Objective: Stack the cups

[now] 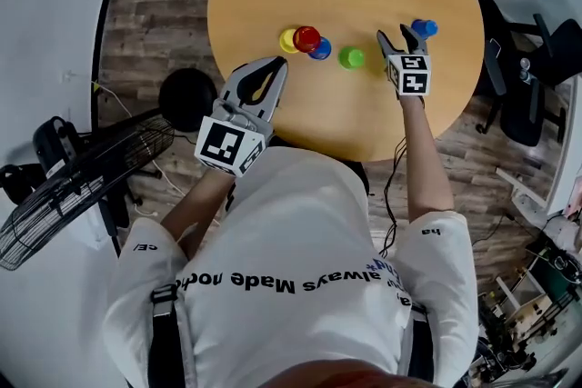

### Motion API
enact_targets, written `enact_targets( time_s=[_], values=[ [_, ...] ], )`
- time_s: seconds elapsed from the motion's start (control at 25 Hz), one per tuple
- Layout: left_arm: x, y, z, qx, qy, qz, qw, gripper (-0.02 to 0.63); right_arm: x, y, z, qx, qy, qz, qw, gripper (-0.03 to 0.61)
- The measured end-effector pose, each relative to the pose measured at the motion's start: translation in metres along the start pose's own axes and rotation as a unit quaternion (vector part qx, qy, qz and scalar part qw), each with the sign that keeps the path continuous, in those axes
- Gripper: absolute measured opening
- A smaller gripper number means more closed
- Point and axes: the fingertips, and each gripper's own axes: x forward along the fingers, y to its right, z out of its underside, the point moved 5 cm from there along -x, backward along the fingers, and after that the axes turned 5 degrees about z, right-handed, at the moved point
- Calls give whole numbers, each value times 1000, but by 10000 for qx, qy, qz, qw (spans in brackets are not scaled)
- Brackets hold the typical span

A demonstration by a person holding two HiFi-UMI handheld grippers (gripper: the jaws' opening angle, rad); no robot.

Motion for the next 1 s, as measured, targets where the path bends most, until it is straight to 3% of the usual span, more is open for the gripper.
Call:
enact_targets(
  time_s=[0.4, 1.0],
  values=[
    [27, 14, 0, 67, -192, 278, 9994, 32, 11, 114, 38, 340, -412, 961, 9939, 264],
    [56, 9, 10, -76, -526, 263, 9982, 32, 59, 159, 86, 581, -1156, 856, 9879, 265]
  ],
)
